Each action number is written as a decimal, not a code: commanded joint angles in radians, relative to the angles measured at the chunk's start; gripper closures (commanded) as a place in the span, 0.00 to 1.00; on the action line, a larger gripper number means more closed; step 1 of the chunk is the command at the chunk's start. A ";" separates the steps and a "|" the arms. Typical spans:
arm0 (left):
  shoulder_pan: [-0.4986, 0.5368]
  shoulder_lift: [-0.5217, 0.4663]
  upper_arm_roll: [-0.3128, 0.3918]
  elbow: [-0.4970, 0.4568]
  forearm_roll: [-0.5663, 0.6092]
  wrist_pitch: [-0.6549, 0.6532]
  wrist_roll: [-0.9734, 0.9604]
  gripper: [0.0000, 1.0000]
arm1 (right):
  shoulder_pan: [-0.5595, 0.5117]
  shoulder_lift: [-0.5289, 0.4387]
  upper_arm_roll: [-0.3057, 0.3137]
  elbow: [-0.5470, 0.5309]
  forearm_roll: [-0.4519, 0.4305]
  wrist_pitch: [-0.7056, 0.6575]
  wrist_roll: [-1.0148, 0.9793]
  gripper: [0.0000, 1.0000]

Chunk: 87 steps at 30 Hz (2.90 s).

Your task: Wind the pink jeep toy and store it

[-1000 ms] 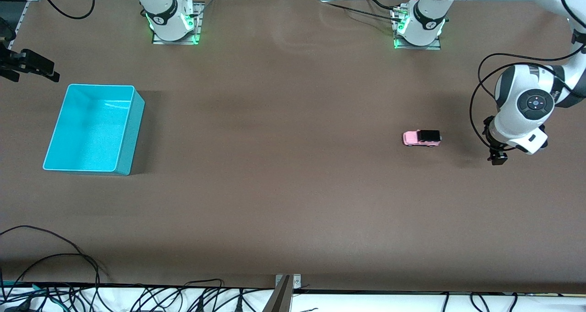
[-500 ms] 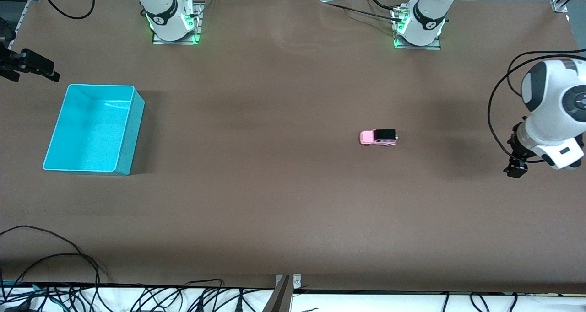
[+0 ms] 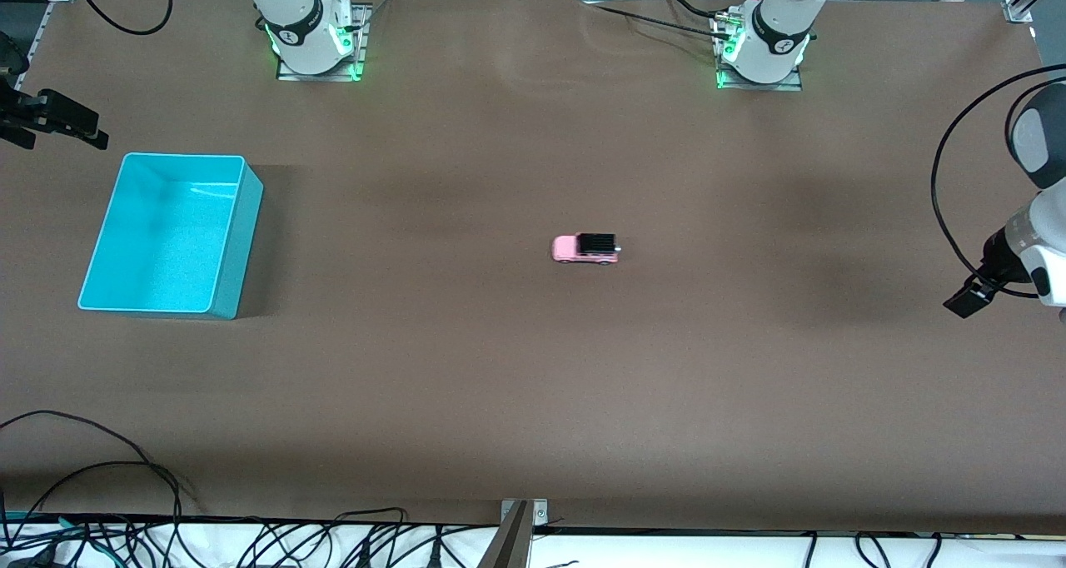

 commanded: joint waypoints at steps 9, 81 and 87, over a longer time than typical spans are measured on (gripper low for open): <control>0.007 -0.024 -0.002 0.166 -0.163 -0.204 0.487 0.00 | 0.002 0.011 0.001 0.029 -0.002 -0.046 -0.016 0.00; 0.002 -0.241 -0.067 0.028 -0.244 -0.296 0.776 0.00 | 0.124 0.034 -0.114 -0.014 -0.003 0.014 0.007 0.00; 0.002 -0.239 -0.067 0.028 -0.244 -0.298 0.776 0.00 | 0.126 0.012 -0.070 -0.111 -0.002 0.120 0.009 0.00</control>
